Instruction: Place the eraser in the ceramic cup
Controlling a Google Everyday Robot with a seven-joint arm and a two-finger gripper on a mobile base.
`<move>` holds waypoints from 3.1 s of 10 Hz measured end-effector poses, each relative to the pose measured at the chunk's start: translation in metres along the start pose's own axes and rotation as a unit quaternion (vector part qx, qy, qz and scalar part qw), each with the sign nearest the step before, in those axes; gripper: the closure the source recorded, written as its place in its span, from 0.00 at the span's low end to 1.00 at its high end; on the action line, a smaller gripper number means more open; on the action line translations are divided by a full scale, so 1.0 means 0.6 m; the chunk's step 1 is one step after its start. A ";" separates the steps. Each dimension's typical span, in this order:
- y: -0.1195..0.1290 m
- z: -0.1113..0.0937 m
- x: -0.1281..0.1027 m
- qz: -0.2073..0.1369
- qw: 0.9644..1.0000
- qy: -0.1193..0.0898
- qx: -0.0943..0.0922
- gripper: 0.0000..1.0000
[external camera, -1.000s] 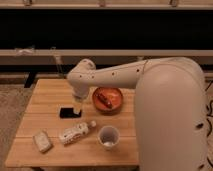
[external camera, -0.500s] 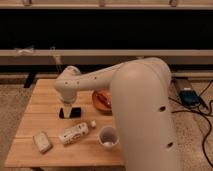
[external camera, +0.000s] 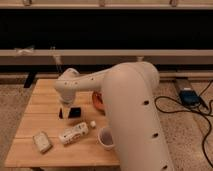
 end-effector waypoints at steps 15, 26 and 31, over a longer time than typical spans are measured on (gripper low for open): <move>0.024 0.074 -0.024 -0.040 0.998 0.018 -0.036 0.48; 0.024 -0.096 -0.003 -0.021 0.998 -0.043 -0.027 1.00; 0.065 -0.213 0.095 0.014 0.993 -0.113 -0.010 1.00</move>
